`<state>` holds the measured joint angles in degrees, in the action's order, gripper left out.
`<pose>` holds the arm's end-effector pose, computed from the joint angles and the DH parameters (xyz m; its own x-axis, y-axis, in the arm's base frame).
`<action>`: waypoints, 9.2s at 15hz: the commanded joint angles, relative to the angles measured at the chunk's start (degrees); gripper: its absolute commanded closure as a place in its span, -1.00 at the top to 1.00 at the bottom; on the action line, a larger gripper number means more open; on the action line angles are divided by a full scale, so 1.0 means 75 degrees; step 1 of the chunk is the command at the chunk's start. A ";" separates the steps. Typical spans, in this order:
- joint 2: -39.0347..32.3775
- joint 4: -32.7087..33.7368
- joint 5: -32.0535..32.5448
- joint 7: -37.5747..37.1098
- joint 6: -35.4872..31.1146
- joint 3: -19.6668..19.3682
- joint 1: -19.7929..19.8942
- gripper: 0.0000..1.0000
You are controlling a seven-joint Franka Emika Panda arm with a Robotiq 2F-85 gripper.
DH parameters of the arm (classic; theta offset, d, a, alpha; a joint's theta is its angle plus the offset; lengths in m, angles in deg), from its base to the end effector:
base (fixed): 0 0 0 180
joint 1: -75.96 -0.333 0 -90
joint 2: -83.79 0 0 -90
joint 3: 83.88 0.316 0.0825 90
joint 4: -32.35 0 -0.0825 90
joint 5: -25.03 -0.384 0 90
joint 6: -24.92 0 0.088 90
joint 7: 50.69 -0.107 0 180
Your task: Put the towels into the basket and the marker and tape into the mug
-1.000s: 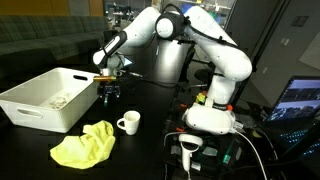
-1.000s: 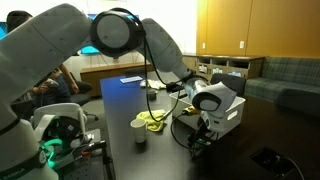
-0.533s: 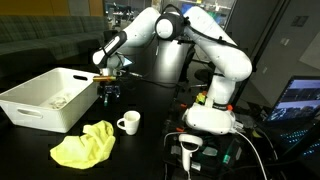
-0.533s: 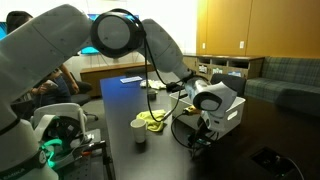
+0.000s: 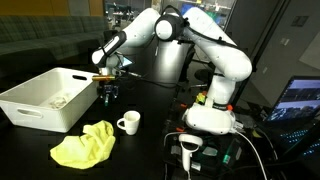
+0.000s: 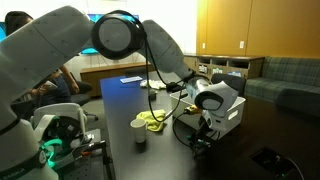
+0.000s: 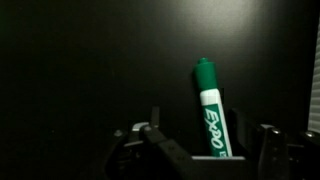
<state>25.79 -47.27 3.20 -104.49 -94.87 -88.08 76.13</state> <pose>0.6849 -0.0264 0.0762 0.2884 -0.8941 -0.3428 -0.9249 -0.3527 0.1419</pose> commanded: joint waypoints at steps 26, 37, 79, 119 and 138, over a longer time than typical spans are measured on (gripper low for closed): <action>0.1341 -0.1848 0.0212 0.1983 0.0720 0.0044 0.0238 -0.88; 0.3441 -0.4110 0.0411 0.3716 0.1160 0.0153 -0.0090 -0.88; 0.1403 -0.1857 -0.0936 0.6206 0.7501 0.0848 0.0058 -0.88; 0.0658 -0.1936 -0.2524 0.4461 0.6848 0.0215 -0.0177 0.89; 0.4394 -0.2875 0.0771 0.4357 0.3552 0.0660 -0.1510 1.00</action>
<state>55.96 -67.55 4.98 -71.29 -62.99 -84.76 66.78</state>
